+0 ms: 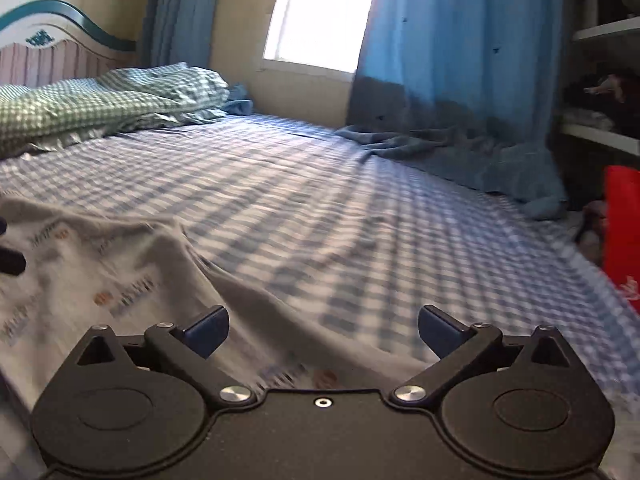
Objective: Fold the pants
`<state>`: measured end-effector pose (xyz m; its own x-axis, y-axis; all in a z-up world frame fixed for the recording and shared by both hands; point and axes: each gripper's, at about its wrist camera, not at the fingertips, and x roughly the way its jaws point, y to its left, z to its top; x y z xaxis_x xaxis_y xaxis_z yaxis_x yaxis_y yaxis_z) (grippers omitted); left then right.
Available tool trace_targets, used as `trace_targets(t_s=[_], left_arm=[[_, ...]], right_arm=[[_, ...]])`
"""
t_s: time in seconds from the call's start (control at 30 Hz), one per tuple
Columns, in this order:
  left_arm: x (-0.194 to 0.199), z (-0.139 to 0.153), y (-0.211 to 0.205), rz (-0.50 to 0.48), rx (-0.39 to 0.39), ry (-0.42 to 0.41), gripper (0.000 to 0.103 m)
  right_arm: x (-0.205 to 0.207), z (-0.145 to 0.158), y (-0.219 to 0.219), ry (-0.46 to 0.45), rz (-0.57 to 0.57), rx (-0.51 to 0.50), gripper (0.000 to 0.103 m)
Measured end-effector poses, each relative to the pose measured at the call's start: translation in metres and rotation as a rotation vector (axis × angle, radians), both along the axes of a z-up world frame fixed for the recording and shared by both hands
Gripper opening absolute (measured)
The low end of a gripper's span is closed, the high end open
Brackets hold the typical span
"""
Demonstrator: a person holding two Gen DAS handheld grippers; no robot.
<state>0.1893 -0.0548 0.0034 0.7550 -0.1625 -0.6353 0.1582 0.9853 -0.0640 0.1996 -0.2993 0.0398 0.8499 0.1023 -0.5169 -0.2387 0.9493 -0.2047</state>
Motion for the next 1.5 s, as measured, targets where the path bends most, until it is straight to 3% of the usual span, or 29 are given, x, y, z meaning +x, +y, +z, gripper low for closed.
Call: trace_targets(t_s=[0.17, 0.33, 0.47, 0.6, 0.77, 0.93, 1.03, 1.23, 1.3, 1.37, 1.5], left_arm=[[0.004, -0.022, -0.054, -0.074, 0.092, 0.055, 0.103], [-0.010, -0.030, -0.072, -0.059, 0.162, 0.025, 0.102], [-0.008, -0.023, -0.072, -0.029, 0.157, 0.047, 0.103], [-0.001, -0.012, -0.091, -0.058, 0.172, 0.005, 0.103], [0.020, -0.007, -0.154, -0.221, 0.100, -0.011, 0.103], [0.036, -0.007, -0.227, -0.392, 0.017, -0.053, 0.103], [0.047, -0.012, -0.263, -0.454, -0.022, -0.044, 0.103], [0.066, -0.028, -0.295, -0.448, -0.022, 0.011, 0.103], [0.073, -0.031, -0.295, -0.426, -0.022, 0.039, 0.103], [0.076, -0.031, -0.290, -0.416, -0.037, 0.054, 0.103], [0.084, -0.024, -0.276, -0.401, -0.117, 0.095, 0.103]], right_arm=[[-0.044, -0.025, -0.059, -0.023, -0.169, -0.073, 0.102], [-0.064, -0.041, -0.134, -0.040, -0.333, -0.122, 0.102], [-0.077, -0.045, -0.205, -0.057, -0.491, -0.026, 0.102], [-0.088, -0.043, -0.259, -0.079, -0.548, 0.108, 0.102], [-0.089, -0.045, -0.295, -0.060, -0.533, 0.275, 0.102], [-0.074, -0.044, -0.318, -0.032, -0.522, 0.426, 0.095], [-0.066, -0.042, -0.329, -0.031, -0.523, 0.485, 0.086], [-0.058, -0.045, -0.350, -0.059, -0.583, 0.598, 0.053], [-0.058, -0.047, -0.353, -0.061, -0.603, 0.609, 0.030], [-0.057, -0.046, -0.355, -0.060, -0.611, 0.601, 0.016], [-0.056, -0.037, -0.348, -0.083, -0.596, 0.566, 0.012]])
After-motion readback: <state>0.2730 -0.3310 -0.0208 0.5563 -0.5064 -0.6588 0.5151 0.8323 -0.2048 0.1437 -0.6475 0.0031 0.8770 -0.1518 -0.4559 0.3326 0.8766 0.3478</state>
